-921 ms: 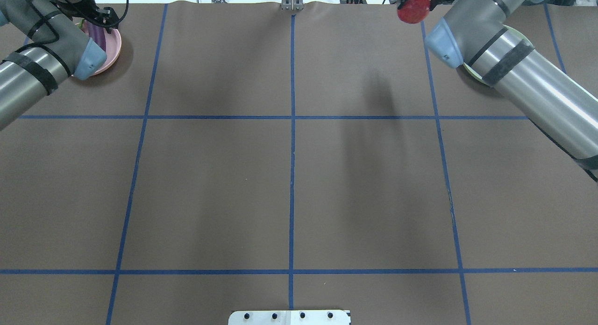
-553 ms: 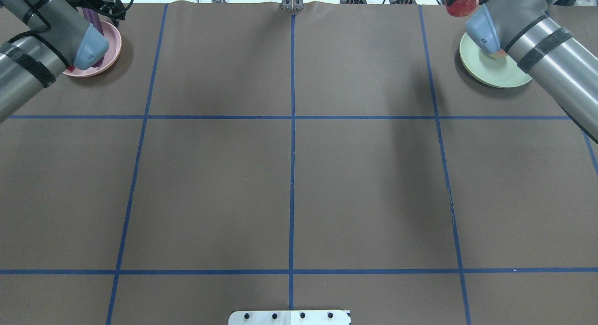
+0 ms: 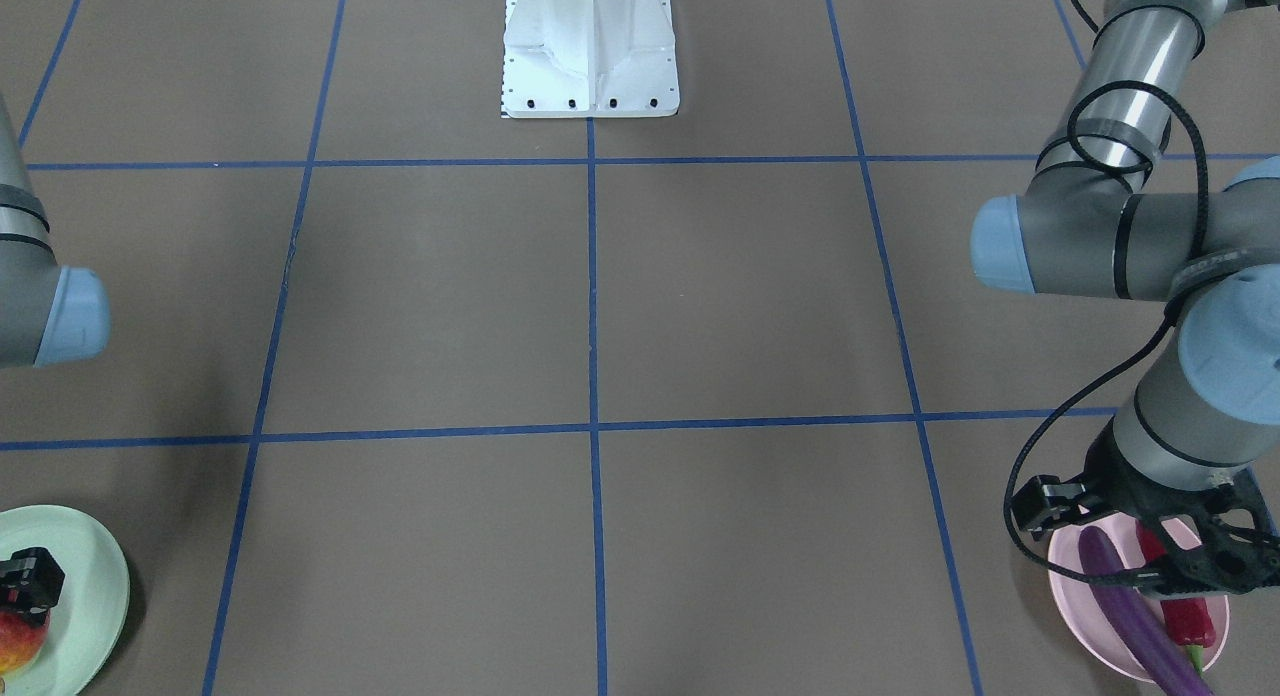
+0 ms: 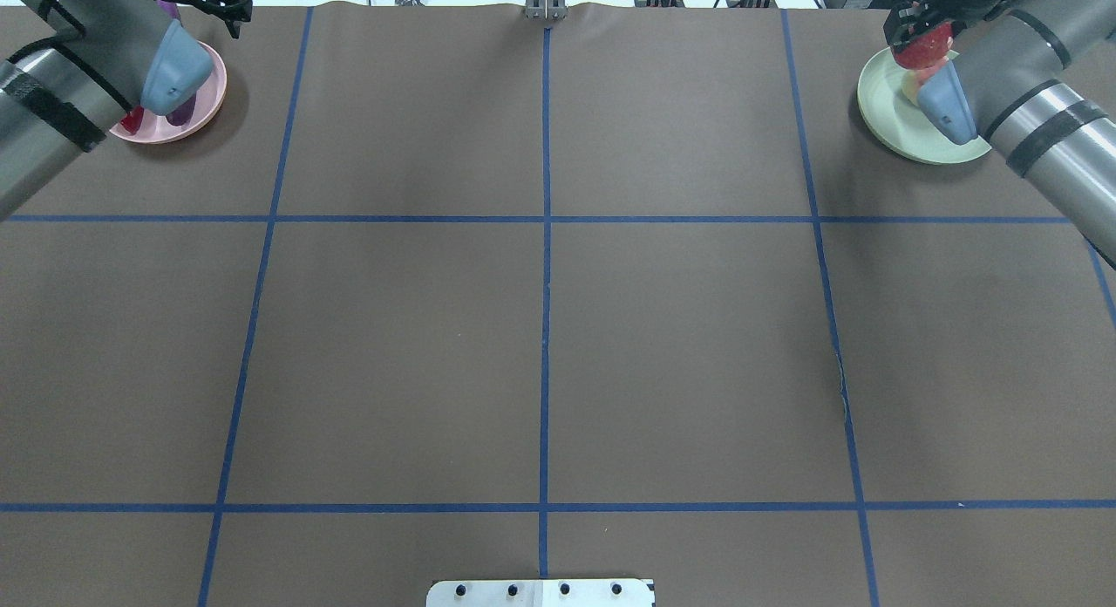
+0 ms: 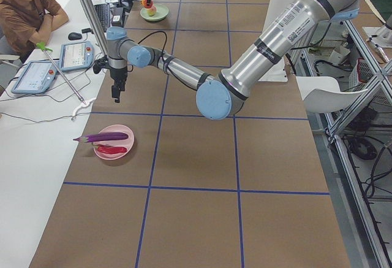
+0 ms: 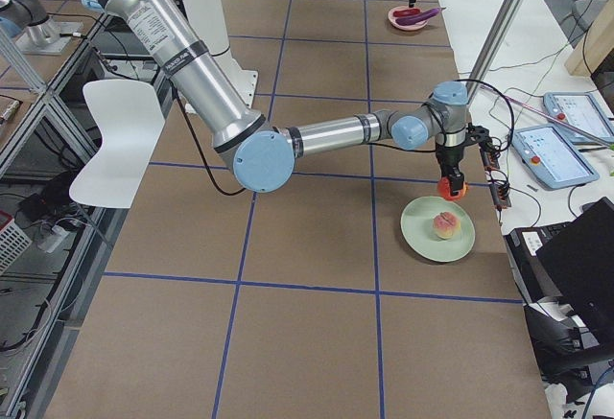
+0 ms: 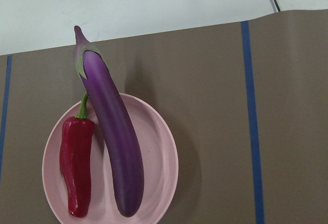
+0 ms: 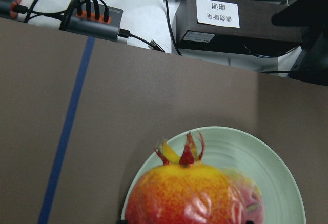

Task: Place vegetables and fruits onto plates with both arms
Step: 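Lower the pomegranate onto the green plate and open the right gripper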

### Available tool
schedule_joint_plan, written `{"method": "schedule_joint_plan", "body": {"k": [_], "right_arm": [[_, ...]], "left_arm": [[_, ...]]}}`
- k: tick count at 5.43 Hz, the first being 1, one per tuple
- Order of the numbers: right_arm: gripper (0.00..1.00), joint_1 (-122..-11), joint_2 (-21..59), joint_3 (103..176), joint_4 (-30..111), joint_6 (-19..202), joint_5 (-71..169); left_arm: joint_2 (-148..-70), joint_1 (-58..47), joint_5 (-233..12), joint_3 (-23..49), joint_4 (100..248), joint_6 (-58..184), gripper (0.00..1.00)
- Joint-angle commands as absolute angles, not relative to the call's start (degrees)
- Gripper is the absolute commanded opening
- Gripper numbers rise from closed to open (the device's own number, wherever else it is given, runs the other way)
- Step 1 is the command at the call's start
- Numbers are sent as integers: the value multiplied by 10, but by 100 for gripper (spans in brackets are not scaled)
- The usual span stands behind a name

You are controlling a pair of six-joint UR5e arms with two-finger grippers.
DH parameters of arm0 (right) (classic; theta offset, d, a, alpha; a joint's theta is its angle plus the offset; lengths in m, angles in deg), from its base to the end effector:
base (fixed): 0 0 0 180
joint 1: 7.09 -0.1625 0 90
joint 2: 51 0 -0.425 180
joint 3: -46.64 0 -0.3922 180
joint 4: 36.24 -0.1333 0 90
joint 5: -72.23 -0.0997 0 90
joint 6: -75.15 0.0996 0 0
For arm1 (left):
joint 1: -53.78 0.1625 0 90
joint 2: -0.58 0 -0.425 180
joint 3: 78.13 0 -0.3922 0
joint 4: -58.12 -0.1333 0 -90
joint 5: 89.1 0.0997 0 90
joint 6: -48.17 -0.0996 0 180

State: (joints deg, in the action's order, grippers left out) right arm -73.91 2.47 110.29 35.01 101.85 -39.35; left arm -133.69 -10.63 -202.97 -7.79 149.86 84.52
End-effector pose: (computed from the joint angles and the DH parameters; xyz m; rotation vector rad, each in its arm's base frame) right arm -0.2146 -0.7469 0.4675 0.2969 -0.5444 -0.0356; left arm 0.2543 -0.7464 0.3409 0.1780 0.5840 -0.0861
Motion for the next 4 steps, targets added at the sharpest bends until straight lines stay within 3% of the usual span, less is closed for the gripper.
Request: {"method": "schedule_joint_plan", "body": {"k": [1, 4], "right_arm": [[0, -719, 36, 1105, 350, 1020, -404], [0, -701, 64, 1108, 350, 1010, -405]], "left_arm": [[-1338, -106, -2031, -76, 1497, 849, 100], [-1342, -105, -2033, -77, 1497, 850, 100]]}}
